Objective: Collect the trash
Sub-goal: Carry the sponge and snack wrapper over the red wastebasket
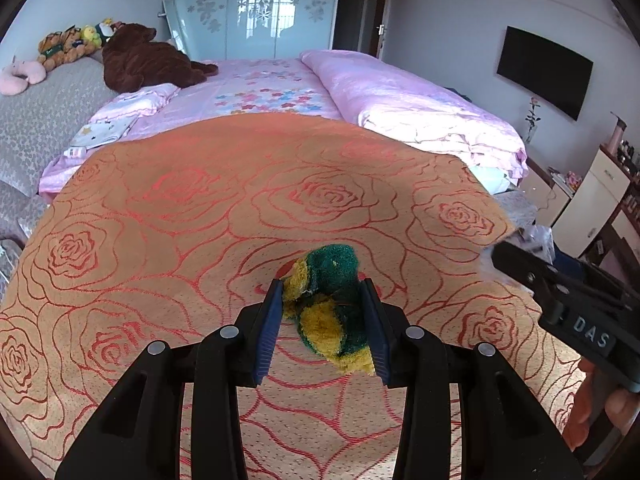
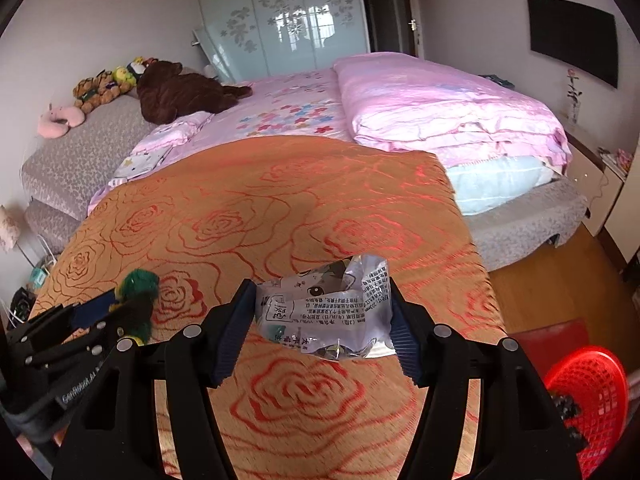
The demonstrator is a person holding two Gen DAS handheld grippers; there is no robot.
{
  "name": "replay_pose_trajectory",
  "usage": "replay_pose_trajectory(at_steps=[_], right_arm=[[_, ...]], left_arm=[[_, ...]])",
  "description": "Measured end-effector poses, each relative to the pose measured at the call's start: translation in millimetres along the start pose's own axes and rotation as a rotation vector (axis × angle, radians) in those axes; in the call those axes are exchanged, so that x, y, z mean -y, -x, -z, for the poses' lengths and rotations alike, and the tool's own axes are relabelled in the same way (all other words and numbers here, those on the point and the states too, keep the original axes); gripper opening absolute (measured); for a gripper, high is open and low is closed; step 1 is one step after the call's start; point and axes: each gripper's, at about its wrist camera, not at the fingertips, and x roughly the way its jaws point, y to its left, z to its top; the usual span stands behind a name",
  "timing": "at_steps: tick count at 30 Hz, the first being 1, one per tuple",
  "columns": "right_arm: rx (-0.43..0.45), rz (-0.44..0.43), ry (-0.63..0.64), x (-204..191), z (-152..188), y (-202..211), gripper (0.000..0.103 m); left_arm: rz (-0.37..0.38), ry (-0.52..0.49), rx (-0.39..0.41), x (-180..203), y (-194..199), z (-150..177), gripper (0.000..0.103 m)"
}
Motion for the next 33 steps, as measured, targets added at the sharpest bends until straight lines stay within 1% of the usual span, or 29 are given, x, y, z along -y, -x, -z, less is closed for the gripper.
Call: replay_pose_trajectory(at_steps=[14, 24, 33], right_arm=[[0.061, 0.032, -0.055, 36.5, 11.1, 55.0, 0.061], [0.091, 0.100, -0.110, 75.6, 22.8, 88.6, 0.061], [0.115, 0.163, -0.146, 109.0, 37.1, 117.0, 0.061]], left_arm=[[0.041, -0.064, 0.027, 32.1, 14.2, -4.8, 0.037], [0.083, -0.123, 0.033, 65.9, 20.4, -5.3, 0.037], [0.132, -0.193, 0.048, 108.6, 26.8, -8.7, 0.037]])
